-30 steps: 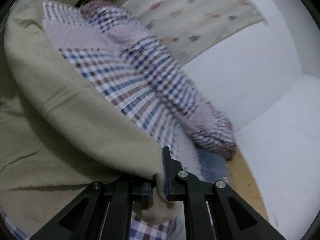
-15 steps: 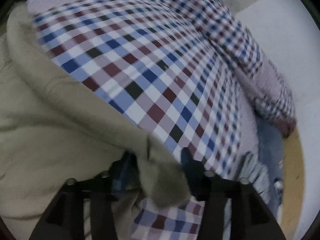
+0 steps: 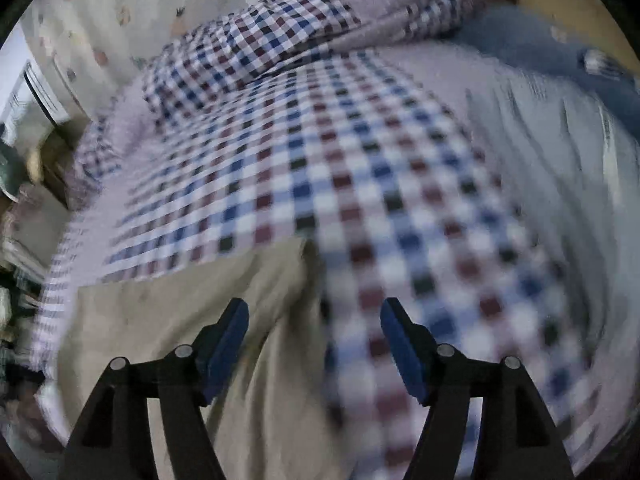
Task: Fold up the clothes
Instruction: 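Lay the folded end down and open both grippers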
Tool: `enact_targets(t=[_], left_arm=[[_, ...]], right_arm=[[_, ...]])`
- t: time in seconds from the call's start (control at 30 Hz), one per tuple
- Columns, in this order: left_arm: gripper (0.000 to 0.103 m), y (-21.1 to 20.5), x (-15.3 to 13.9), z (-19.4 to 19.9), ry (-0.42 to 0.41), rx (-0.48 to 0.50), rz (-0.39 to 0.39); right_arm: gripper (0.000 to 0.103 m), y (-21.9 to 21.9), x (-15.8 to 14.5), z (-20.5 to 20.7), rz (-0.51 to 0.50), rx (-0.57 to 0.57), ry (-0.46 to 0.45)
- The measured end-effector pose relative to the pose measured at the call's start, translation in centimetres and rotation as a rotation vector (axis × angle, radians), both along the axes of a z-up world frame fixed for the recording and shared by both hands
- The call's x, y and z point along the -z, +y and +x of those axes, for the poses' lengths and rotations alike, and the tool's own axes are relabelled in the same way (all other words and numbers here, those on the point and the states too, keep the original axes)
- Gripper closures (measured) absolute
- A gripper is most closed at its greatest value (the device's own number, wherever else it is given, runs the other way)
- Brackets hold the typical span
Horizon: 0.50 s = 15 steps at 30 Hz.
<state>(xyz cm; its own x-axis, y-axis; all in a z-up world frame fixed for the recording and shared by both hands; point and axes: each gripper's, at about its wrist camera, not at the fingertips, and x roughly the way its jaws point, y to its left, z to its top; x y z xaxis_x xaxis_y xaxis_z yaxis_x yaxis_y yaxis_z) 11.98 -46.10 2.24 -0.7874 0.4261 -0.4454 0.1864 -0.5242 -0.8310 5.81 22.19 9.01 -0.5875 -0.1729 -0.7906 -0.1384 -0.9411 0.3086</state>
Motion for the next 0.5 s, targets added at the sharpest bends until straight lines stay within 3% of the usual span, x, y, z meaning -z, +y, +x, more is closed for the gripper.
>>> enact_targets(t=[0.23, 0.3, 0.37, 0.5], left_arm=[[0.018, 3.4, -1.6, 7.0, 0.015, 0.072, -0.141], [0.018, 4.6, -1.9, 7.8, 0.019, 0.098, -0.166], [0.018, 5.4, -1.7, 8.1, 0.007, 0.109, -0.189], [0.018, 5.0, -0.8, 8.5, -0.03, 0.085, -0.187]], right_arm=[[0.031, -0.2, 2.0, 9.6, -0.109, 0.04, 0.085], [0.038, -0.3, 2.6, 12.3, -0.137, 0.053, 0.11], [0.056, -0.3, 3.2, 15.1, -0.166, 0.066, 0.136], [0.059, -1.0, 4.2, 19.2, -0.193, 0.067, 0.17]])
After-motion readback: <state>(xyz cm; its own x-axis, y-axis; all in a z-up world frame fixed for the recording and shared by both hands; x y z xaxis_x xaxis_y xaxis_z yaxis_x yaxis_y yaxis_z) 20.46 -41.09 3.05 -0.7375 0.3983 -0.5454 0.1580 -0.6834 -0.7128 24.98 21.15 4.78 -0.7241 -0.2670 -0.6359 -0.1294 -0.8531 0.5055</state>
